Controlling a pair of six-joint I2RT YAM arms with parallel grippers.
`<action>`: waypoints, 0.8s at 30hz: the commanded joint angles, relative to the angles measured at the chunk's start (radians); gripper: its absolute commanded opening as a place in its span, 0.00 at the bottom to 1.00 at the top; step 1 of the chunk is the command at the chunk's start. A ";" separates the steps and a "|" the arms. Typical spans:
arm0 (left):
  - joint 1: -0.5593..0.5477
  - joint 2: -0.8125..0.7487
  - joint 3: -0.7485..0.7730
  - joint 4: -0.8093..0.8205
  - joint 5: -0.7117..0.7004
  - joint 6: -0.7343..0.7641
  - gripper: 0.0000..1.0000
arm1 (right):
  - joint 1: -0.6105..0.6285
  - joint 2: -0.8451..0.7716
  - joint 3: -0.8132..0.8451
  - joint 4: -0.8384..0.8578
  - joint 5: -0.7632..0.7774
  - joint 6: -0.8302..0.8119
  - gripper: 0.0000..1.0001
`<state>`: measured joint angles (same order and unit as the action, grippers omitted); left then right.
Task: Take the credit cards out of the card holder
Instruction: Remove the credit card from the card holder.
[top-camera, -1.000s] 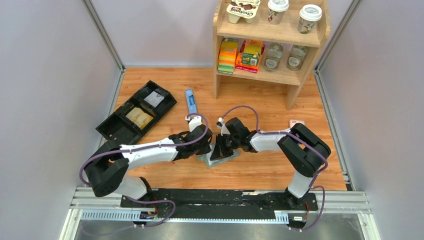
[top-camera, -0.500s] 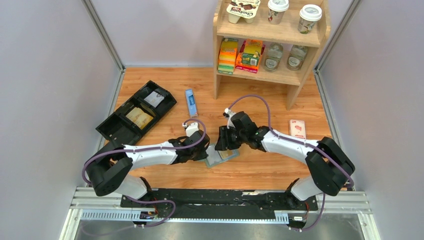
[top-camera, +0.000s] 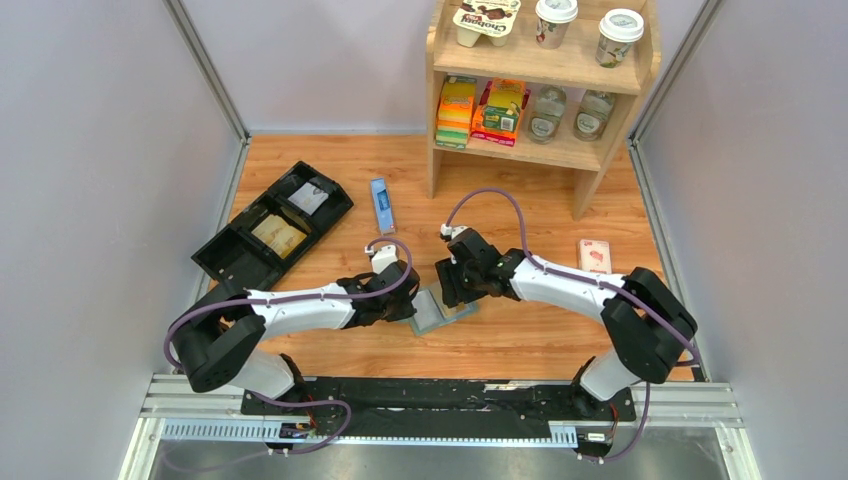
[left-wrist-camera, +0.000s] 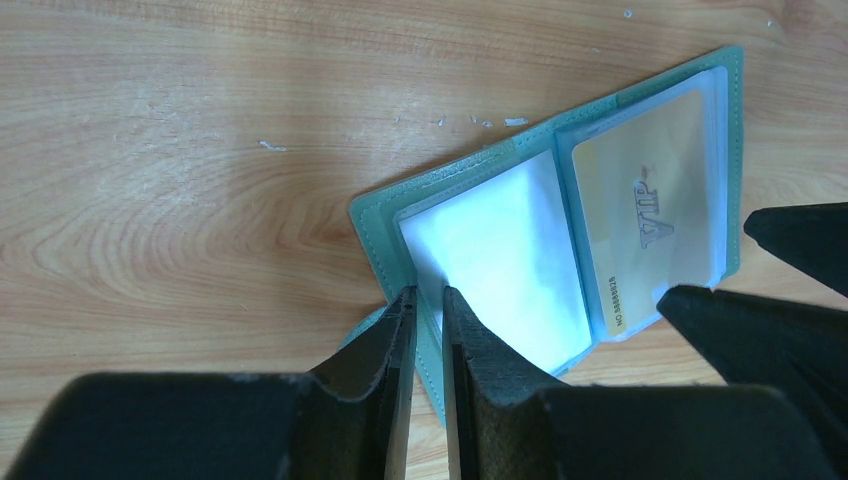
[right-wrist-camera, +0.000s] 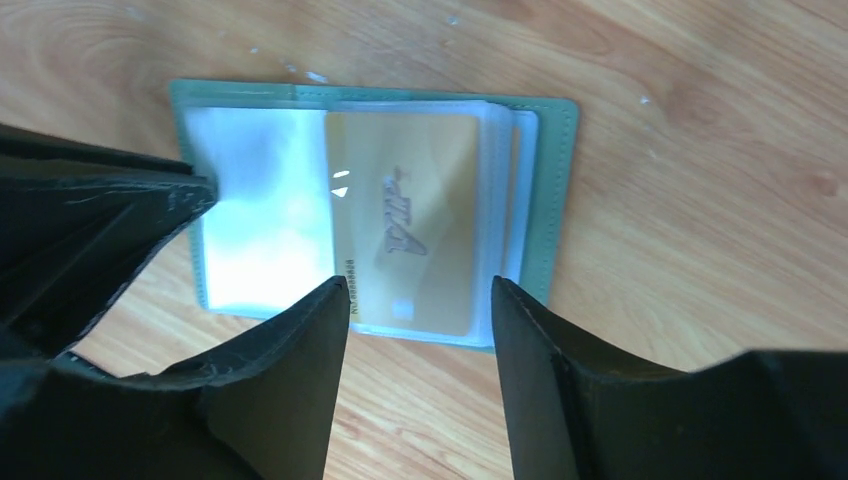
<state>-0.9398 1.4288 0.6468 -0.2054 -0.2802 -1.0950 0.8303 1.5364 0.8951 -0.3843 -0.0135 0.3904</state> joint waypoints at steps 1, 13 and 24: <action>0.012 -0.001 -0.016 -0.042 -0.028 0.012 0.24 | -0.002 0.031 0.051 -0.028 0.066 -0.024 0.55; 0.099 0.062 0.089 -0.134 -0.068 0.135 0.23 | -0.003 0.088 0.065 -0.041 -0.046 0.051 0.45; 0.099 -0.082 0.205 -0.167 0.001 0.188 0.40 | 0.004 0.103 0.073 -0.024 -0.036 0.091 0.43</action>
<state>-0.8410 1.4429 0.7967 -0.3527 -0.3050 -0.9329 0.8303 1.6333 0.9329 -0.4286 -0.0471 0.4637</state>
